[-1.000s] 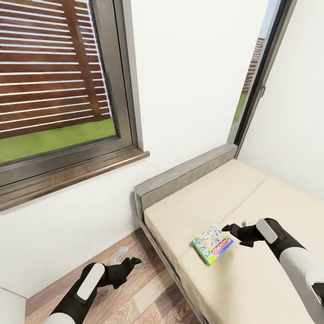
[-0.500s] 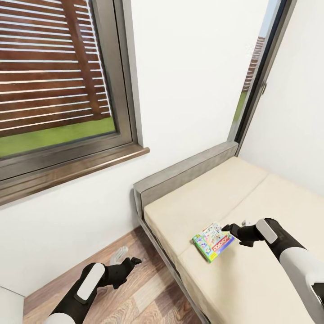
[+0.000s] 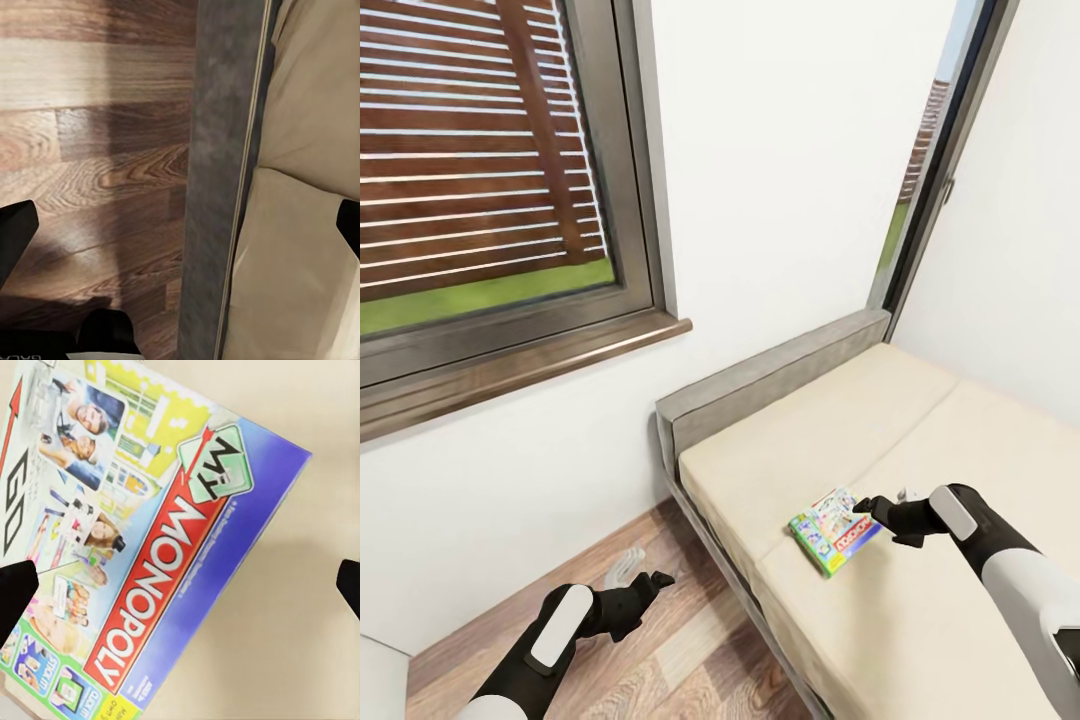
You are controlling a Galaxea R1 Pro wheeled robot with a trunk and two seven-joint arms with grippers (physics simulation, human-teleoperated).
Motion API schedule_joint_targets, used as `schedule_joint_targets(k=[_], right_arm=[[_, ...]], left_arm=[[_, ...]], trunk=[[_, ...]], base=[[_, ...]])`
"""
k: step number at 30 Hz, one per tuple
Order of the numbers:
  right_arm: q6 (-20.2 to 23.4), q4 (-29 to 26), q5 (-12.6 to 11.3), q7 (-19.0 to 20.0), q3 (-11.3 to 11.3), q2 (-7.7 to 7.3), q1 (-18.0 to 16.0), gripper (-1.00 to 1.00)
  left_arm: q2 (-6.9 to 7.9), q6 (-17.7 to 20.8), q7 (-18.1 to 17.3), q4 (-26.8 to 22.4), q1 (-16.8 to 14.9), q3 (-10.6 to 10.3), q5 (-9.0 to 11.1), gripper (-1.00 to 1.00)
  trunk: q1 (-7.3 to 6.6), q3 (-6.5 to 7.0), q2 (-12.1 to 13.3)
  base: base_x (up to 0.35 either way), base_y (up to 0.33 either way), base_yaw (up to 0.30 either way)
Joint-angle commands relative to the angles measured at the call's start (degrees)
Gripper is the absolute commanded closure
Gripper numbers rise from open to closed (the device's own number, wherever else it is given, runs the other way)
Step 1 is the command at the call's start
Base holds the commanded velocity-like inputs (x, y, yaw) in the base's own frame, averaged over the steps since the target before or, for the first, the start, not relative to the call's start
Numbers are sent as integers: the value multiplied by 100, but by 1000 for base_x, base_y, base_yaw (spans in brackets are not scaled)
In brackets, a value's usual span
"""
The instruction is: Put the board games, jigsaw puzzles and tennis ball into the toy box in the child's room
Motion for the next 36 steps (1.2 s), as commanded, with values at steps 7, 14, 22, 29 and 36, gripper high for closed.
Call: schedule_joint_targets(k=[7,14,22,29,36], right_arm=[[14,-100,-14,3,33,-6,-3,-100],[19,-170,-14,8,36,-18,-3,-100],[21,-181,-14,11,38,-23,-3,-100],[25,-183,-18,10,41,-24,-1,-100],[30,-184,-27,7,49,-21,1,-100]], left_arm=[[-4,11,58,-10,-2,-6,65,-100],[-6,11,61,-11,-2,-13,63,-100],[-7,11,61,-11,-2,-15,62,-100],[-7,9,61,-11,-2,-12,62,-100],[-7,-49,61,-11,-2,-10,60,-100]], trunk=[[44,-41,-84],[44,-41,-84],[44,-41,-84],[44,-41,-84],[44,-41,-84]], base=[[0,0,0],[0,0,75],[0,0,221],[0,0,263],[0,0,232]])
